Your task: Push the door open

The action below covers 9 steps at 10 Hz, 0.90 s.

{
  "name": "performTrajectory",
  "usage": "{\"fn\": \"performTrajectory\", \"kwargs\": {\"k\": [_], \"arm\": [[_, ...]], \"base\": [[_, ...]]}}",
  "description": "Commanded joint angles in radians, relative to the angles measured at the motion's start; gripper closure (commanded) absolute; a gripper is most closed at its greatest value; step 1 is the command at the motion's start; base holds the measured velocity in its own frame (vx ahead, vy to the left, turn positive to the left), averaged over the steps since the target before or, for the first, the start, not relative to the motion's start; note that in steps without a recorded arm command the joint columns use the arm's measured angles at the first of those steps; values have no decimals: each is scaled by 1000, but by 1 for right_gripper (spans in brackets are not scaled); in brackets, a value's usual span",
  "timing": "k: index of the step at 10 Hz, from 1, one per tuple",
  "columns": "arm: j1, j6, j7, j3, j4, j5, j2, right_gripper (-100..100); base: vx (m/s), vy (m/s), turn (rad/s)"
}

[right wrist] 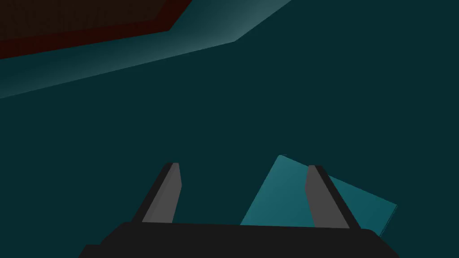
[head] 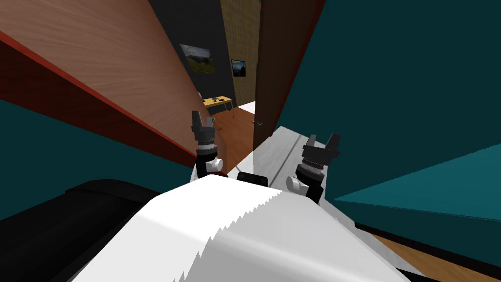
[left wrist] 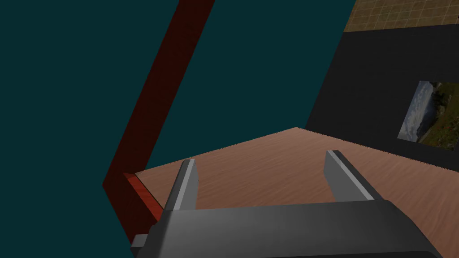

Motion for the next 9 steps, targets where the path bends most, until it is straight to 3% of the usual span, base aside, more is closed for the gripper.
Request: {"fn": "performTrajectory", "kwargs": {"k": [1, 4, 9], "arm": [[-16, -5, 0, 0, 37, -1, -8, -100], [-35, -11, -1, 0, 84, -3, -17, -100], [-84, -26, -2, 0, 202, -7, -35, -100]], "base": [[45, -16, 186], [59, -55, 127], [62, -60, 151]]}}
